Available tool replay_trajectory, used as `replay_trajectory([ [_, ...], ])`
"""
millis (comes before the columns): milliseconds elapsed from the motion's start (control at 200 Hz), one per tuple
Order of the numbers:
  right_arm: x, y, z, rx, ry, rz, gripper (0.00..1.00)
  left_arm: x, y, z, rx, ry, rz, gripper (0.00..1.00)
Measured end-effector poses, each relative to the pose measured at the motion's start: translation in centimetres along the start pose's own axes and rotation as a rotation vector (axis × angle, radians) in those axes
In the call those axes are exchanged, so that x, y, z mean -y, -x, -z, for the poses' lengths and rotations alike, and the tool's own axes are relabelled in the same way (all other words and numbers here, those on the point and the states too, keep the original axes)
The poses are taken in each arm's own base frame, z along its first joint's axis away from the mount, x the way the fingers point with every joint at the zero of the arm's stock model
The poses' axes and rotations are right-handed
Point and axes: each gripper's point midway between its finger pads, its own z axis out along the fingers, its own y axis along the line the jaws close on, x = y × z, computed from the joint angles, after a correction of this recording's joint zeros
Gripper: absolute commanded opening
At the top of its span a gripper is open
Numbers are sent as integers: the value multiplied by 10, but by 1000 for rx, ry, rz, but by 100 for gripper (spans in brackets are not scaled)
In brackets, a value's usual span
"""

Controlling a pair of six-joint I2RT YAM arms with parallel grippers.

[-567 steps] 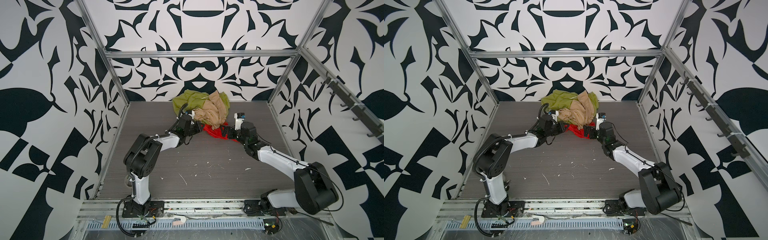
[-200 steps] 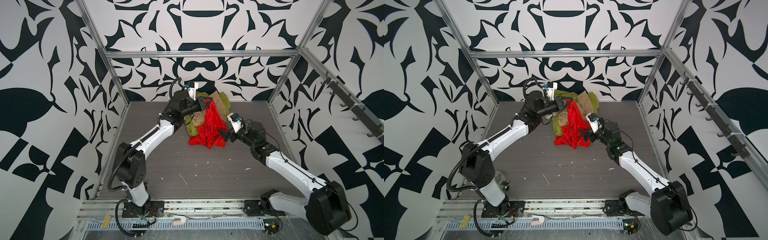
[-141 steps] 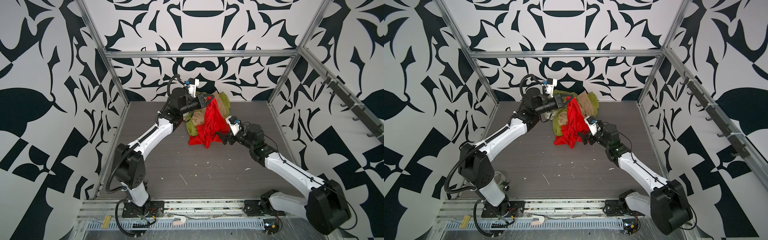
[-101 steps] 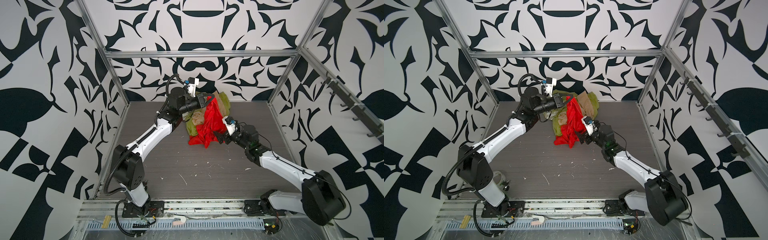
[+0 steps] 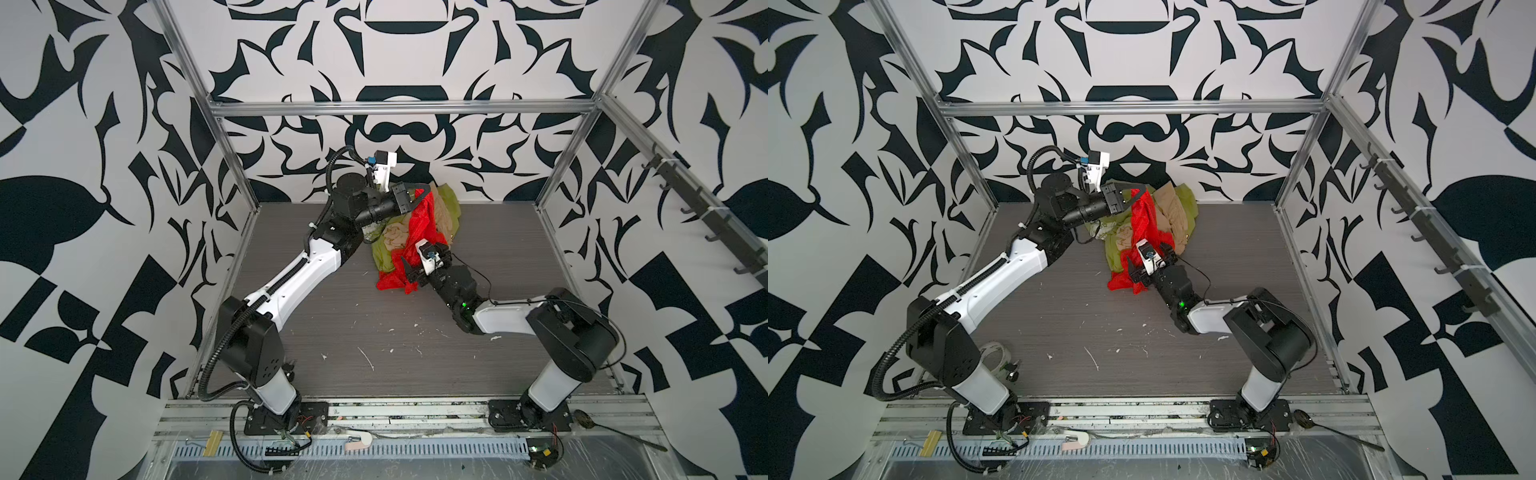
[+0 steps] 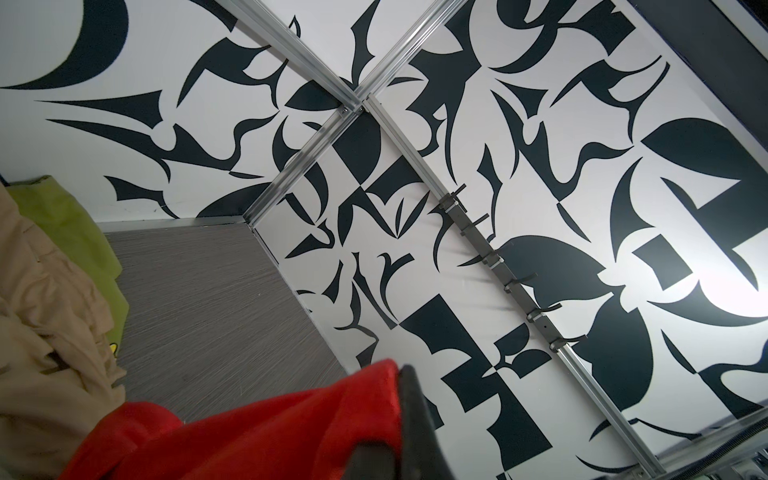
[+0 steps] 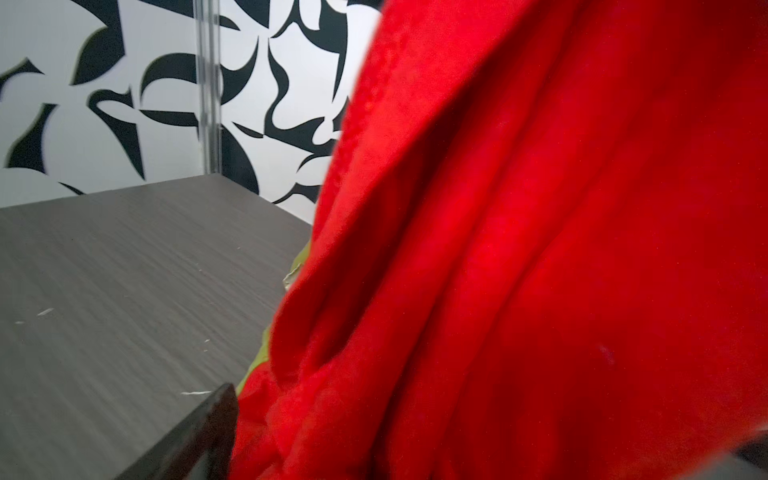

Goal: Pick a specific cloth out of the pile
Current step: 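Lift the red cloth higher with both grippers, pulling it free of the pile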

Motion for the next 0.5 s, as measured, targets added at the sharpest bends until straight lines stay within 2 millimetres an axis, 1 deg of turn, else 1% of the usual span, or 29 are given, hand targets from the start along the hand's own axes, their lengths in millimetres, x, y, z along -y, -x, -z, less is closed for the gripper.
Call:
replay_trajectory([
  [45,-1,-3,-2,14,-20,10,80,1,0,1,1,-1,-2,0],
  [115,-2,-6,-3,26,-47,25,67,3,0,3,5,-1,-3,0],
  [195,0,-6,-3,38,-71,38,55,6,1,5,11,0,-5,0],
  [325,3,2,-3,66,-96,31,40,11,5,8,24,-3,-14,0],
  [400,4,7,-2,82,-104,18,34,16,8,11,32,-6,-24,0],
  [500,5,16,0,98,-109,13,21,22,10,14,40,-8,-36,0],
])
